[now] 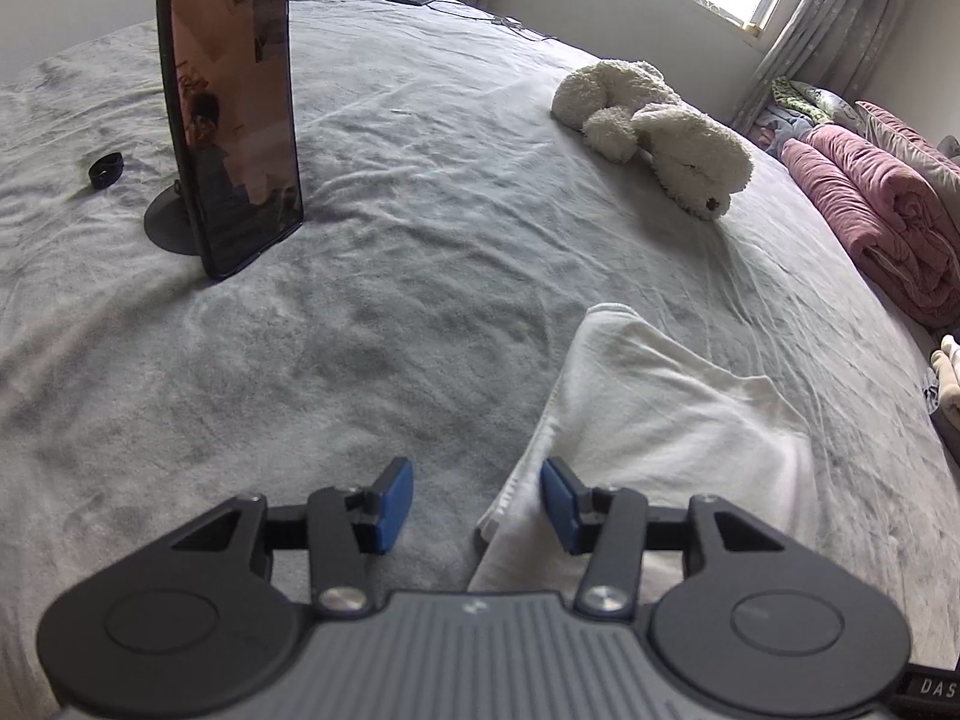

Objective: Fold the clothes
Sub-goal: 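Open both grippers and press them along the folded white pants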

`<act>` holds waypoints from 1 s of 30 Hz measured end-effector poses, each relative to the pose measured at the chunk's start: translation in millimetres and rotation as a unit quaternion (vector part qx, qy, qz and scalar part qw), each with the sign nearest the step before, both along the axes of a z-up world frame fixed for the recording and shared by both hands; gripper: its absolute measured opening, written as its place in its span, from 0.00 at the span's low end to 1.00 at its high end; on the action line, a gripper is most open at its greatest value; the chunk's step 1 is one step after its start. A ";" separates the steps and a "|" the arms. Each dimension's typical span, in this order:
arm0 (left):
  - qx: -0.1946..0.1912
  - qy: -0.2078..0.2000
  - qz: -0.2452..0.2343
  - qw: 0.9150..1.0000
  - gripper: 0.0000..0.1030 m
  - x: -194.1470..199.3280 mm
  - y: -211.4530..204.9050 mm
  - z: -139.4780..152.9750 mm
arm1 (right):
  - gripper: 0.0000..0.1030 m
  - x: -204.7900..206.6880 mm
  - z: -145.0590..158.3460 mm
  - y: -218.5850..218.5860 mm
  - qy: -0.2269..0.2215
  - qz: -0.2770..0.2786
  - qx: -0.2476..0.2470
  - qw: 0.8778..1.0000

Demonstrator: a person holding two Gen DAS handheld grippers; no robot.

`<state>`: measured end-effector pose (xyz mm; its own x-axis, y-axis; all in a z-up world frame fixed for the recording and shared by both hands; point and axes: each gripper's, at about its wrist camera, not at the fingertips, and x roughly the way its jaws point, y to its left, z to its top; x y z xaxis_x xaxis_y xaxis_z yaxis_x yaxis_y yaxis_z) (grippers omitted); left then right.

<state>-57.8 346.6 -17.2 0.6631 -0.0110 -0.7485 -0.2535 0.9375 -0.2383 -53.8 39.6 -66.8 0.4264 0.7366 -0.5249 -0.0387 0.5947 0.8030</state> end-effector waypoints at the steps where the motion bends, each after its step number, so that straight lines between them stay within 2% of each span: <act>1: 0.011 0.002 0.000 1.000 0.52 -0.4 -1.7 1.3 | 0.15 -2.0 1.5 -0.4 0.002 0.006 -0.004 1.000; 4: 0.030 -0.001 0.002 1.000 0.53 -4.1 -4.8 6.8 | 0.14 -9.7 5.6 -4.8 0.005 0.018 -0.011 1.000; 5: 0.034 -0.003 0.004 0.999 0.53 -5.6 -5.5 8.8 | 0.17 -12.6 7.3 -7.8 0.004 0.018 -0.010 1.000; 6: 0.039 -0.011 0.005 0.999 0.52 -8.1 -6.4 12.3 | 0.25 -14.7 10.4 -10.8 -0.002 0.016 -0.010 1.000; 7: 0.045 -0.025 0.007 0.999 0.52 -11.2 -7.4 16.4 | 0.27 -15.7 15.0 -13.2 -0.012 0.012 -0.015 1.000; 10: 0.054 -0.104 -0.003 0.993 0.49 -16.2 -15.1 27.8 | 0.27 -15.2 34.2 -12.4 -0.082 -0.005 -0.052 0.995; 11: 0.056 -0.124 -0.019 0.991 0.49 -14.6 -20.6 28.8 | 0.27 -13.4 40.1 -9.0 -0.111 -0.012 -0.068 0.991; 13: 0.058 -0.160 -0.058 0.984 0.44 -10.2 -32.8 29.8 | 0.27 -7.3 49.1 2.5 -0.169 -0.028 -0.107 0.979; 15: 0.063 -0.172 -0.092 0.979 0.44 -2.8 -47.3 26.2 | 0.27 2.3 52.0 16.9 -0.210 -0.030 -0.147 0.966; 19: 0.088 -0.142 -0.094 0.981 0.42 14.7 -56.8 5.0 | 0.27 15.6 47.5 46.2 -0.268 -0.001 -0.224 0.937; 23: 0.124 -0.103 -0.077 0.984 0.45 27.7 -59.9 -18.7 | 0.25 18.9 27.2 61.3 -0.289 0.036 -0.294 0.910; 24: 0.123 -0.103 -0.071 0.985 0.52 27.2 -57.2 -20.4 | 0.25 15.3 23.9 59.2 -0.294 0.039 -0.300 0.907; 25: 0.118 -0.105 -0.066 0.985 0.55 26.2 -54.2 -21.1 | 0.25 11.2 22.3 55.9 -0.299 0.039 -0.301 0.905; 27: 0.122 -0.102 -0.056 0.986 0.55 25.1 -51.8 -18.0 | 0.25 0.3 22.7 47.7 -0.304 0.040 -0.302 0.903; 29: 0.126 -0.099 -0.047 0.986 0.56 24.1 -49.9 -14.3 | 0.31 -11.6 24.8 39.0 -0.305 0.040 -0.300 0.903; 30: 0.124 -0.097 -0.042 0.987 0.56 23.4 -48.9 -12.1 | 0.36 -16.9 25.8 35.3 -0.302 0.039 -0.299 0.904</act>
<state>-34.4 297.7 -29.3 0.7990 0.0960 -0.5936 -0.1445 0.9889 -0.0346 -70.7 74.8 -41.0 0.7274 0.4381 -0.5281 -0.4242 0.8921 0.1557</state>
